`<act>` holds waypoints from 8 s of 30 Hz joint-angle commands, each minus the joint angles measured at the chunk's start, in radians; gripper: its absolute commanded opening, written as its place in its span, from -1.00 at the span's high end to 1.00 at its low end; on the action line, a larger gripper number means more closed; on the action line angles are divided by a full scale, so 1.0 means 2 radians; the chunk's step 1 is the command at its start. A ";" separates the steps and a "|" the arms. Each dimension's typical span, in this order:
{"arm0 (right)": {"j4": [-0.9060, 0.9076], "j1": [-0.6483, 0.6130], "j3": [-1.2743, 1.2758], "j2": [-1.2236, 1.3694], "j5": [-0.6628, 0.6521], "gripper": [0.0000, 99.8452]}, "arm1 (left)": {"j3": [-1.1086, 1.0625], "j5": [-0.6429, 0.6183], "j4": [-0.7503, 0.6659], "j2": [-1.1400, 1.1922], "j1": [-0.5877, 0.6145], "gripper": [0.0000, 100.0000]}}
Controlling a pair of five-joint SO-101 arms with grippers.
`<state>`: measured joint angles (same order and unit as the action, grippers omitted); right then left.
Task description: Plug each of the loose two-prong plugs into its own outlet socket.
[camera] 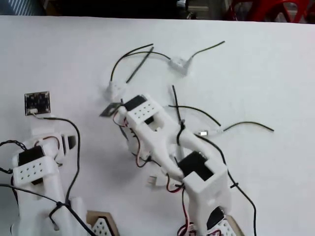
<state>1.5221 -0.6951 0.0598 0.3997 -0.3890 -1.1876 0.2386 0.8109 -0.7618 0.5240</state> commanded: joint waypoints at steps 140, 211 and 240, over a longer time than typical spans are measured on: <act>-0.070 0.041 -0.018 0.043 -0.025 0.74 | 0.002 -0.001 -0.010 -0.012 -0.003 0.46; 0.069 0.003 -0.021 -0.311 -0.020 0.97 | 0.002 -0.001 -0.008 -0.013 -0.013 0.46; -0.247 -0.060 0.369 -0.712 0.094 0.97 | 0.094 -0.096 0.054 -0.290 -0.356 0.45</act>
<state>1.0710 -0.8055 0.7841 -0.9981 -0.2110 -1.0817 0.0545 0.9413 -1.3234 -0.1082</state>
